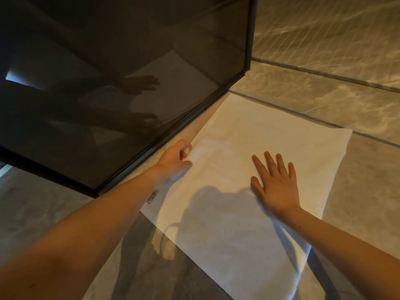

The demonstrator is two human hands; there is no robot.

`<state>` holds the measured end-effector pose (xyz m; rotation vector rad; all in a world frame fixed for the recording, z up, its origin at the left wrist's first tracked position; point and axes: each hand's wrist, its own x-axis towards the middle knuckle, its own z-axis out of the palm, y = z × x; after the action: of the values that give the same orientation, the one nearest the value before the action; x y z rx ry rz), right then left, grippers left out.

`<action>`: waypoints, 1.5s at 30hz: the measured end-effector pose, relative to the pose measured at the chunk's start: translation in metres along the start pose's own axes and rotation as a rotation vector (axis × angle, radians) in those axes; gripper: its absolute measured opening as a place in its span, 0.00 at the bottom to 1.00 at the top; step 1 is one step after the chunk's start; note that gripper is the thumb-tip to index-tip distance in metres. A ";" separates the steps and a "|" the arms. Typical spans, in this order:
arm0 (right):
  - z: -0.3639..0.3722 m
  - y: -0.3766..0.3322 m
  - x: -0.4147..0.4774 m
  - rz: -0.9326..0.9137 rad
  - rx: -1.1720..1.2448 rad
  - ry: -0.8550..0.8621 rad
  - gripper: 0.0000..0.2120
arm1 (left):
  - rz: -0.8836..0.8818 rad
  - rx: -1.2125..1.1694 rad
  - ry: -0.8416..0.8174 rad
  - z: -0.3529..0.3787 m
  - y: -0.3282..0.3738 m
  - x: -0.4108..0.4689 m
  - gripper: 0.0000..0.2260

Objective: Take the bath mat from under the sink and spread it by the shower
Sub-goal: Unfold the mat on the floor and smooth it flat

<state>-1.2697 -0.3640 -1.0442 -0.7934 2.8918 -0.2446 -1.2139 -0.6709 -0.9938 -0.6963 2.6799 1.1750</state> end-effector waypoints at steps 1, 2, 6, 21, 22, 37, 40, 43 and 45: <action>0.000 0.000 0.000 0.000 -0.003 -0.002 0.31 | -0.001 -0.012 -0.012 -0.002 0.002 0.000 0.19; 0.000 0.000 0.000 0.002 -0.007 -0.004 0.31 | -0.003 -0.032 -0.018 -0.004 0.004 0.000 0.18; -0.001 0.000 0.000 0.006 -0.015 -0.008 0.30 | 0.002 -0.187 -0.107 -0.012 0.006 0.000 0.14; 0.005 0.002 0.004 0.022 -0.069 -0.019 0.31 | -0.222 -0.576 -0.593 -0.033 0.026 -0.005 0.21; 0.004 0.003 0.005 0.025 -0.069 -0.024 0.31 | -0.227 -0.614 -0.611 -0.034 0.028 -0.006 0.23; -0.117 -0.036 0.077 0.099 0.454 -0.552 0.20 | 0.250 0.010 -0.805 0.015 0.119 -0.048 0.32; -0.116 -0.030 0.074 0.155 0.305 -0.549 0.16 | 0.321 0.105 -0.806 0.023 0.127 -0.056 0.33; -0.110 -0.017 0.066 0.144 0.412 -0.455 0.04 | 0.331 0.091 -0.824 0.026 0.128 -0.061 0.34; -0.108 -0.010 0.060 0.178 0.615 -0.425 0.09 | 0.308 0.040 -0.838 0.027 0.128 -0.064 0.33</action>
<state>-1.3346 -0.3906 -0.9420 -0.4092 2.2679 -0.7852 -1.2183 -0.5534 -0.9085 0.2148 2.0979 1.1249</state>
